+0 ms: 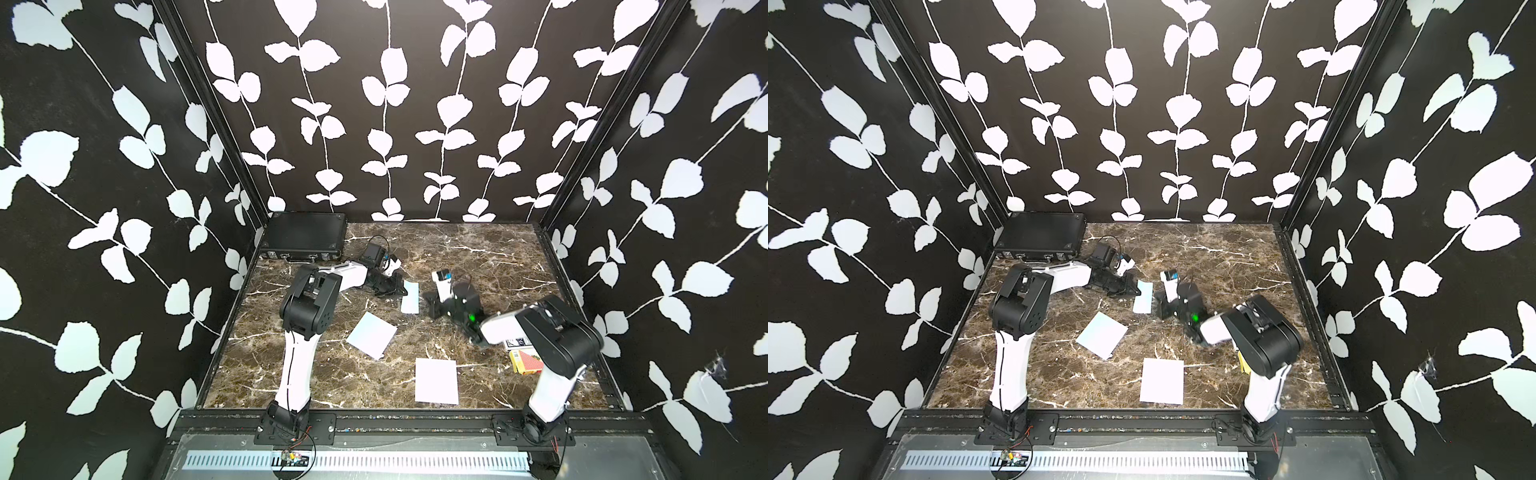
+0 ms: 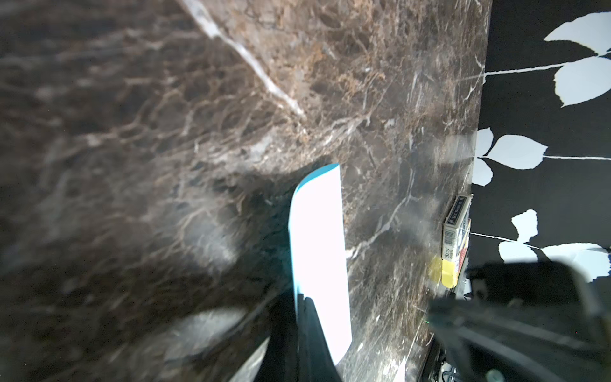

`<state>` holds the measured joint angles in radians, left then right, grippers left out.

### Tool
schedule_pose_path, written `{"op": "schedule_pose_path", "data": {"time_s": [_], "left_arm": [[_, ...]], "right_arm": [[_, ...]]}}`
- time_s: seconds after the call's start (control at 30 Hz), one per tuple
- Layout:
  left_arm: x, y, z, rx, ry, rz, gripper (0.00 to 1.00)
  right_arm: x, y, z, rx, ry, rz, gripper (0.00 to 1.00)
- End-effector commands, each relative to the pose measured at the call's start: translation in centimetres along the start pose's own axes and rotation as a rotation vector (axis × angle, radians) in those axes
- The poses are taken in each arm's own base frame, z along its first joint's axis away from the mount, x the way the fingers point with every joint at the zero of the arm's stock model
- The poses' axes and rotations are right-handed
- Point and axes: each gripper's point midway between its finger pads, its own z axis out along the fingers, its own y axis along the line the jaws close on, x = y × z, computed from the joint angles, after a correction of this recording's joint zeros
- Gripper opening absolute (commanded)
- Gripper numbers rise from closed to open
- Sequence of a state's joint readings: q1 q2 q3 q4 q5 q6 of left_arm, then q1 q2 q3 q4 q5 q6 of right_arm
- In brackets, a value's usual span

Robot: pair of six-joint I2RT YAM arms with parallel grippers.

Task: Fold the square paper along the opposite sides
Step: Smooth out the paper at the center of the board.

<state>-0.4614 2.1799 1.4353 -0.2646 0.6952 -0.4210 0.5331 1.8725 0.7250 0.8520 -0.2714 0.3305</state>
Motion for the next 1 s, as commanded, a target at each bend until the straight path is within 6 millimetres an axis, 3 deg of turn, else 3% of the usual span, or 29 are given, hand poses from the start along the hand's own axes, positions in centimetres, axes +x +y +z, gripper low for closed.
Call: {"op": "schedule_pose_path", "data": {"time_s": [0.0, 0.17, 0.33, 0.97], "left_arm": [[2.8, 2.2, 0.6, -0.089, 0.076, -0.054, 0.0], [2.8, 2.1, 0.6, -0.087, 0.079, -0.053, 0.0], [2.8, 2.0, 0.6, -0.078, 0.079, -0.056, 0.0], [2.8, 2.0, 0.6, -0.082, 0.077, -0.055, 0.0]], "right_arm": [[-1.2, 0.9, 2.3, -0.08, -0.011, 0.03, 0.01], [-0.2, -1.0, 4.7, -0.04, 0.037, 0.054, 0.0], [1.4, -2.5, 5.3, 0.012, 0.098, 0.118, 0.0], [4.2, -6.3, 5.0, 0.186, 0.224, 0.266, 0.04]]}}
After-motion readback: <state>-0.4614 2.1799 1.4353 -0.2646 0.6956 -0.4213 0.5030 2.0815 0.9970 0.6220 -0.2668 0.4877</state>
